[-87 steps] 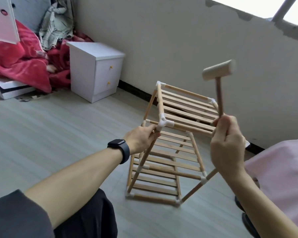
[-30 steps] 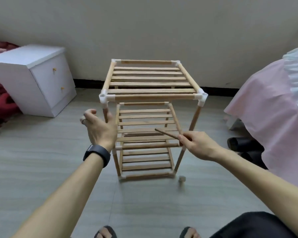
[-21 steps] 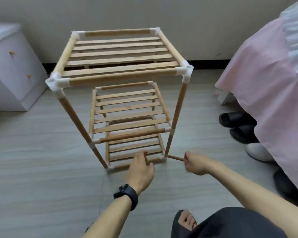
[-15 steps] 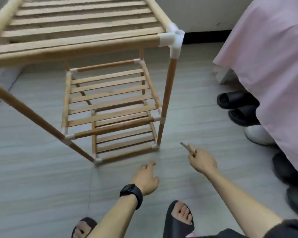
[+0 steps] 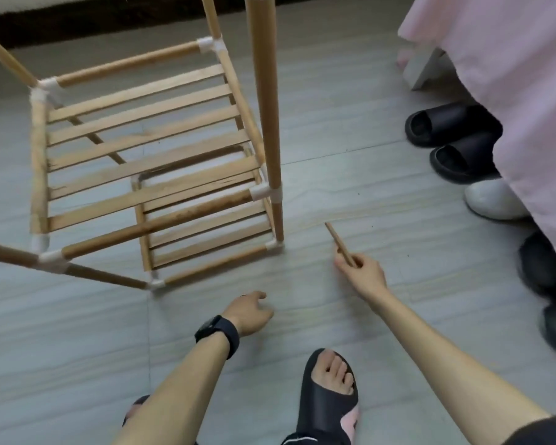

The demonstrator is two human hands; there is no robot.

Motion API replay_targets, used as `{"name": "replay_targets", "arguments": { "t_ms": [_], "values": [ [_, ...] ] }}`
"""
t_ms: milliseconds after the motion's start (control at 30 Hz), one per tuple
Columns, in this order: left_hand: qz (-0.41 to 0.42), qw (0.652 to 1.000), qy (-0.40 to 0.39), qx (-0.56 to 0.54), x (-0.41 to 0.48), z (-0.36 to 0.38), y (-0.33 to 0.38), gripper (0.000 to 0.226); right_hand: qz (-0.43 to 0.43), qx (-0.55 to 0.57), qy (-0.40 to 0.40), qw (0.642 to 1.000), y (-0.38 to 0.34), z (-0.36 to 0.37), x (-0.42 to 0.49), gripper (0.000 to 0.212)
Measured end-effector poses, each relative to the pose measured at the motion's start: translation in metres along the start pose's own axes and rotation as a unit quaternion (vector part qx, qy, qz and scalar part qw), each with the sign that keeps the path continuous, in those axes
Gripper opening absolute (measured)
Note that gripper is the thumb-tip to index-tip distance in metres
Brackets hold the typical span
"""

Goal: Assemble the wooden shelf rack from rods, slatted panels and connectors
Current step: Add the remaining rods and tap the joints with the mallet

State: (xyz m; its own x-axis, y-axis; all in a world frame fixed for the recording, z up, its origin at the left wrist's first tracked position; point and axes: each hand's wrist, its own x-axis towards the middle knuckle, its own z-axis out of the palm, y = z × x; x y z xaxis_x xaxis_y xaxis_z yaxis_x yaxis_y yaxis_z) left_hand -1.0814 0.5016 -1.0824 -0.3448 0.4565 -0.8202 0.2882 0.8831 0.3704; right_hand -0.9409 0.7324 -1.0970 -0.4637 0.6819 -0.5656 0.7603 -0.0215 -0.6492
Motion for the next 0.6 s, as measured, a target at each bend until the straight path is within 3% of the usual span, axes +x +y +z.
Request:
{"name": "replay_targets", "arguments": {
  "t_ms": [67, 167, 267, 367, 500, 600],
  "values": [
    [0.026, 0.992, 0.02, -0.121, -0.018, -0.009, 0.021, 0.055, -0.034, 0.057, -0.044, 0.997, -0.008, 0.006, -0.044, 0.015],
    [0.095, 0.943, 0.032, -0.318, -0.061, -0.023, 0.053, 0.054, -0.092, 0.108, -0.086, 0.986, -0.026, 0.01, -0.104, 0.022],
    [0.145, 0.916, 0.042, -0.373, -0.103, -0.032, 0.068, 0.038, -0.138, 0.135, -0.124, 0.973, -0.051, 0.004, -0.145, 0.025],
    [0.187, 0.887, 0.085, -0.414, -0.147, -0.047, 0.07, 0.039, -0.216, 0.113, -0.086, 0.966, -0.078, -0.012, -0.179, 0.021],
    [0.214, 0.796, 0.116, -0.555, -0.208, -0.087, 0.069, 0.047, -0.331, 0.034, -0.026, 0.943, -0.115, -0.045, -0.209, 0.029],
    [0.233, 0.773, 0.142, -0.573, -0.246, -0.112, 0.068, 0.048, -0.422, 0.0, -0.016, 0.907, -0.149, -0.063, -0.232, 0.031]
  ]
}}
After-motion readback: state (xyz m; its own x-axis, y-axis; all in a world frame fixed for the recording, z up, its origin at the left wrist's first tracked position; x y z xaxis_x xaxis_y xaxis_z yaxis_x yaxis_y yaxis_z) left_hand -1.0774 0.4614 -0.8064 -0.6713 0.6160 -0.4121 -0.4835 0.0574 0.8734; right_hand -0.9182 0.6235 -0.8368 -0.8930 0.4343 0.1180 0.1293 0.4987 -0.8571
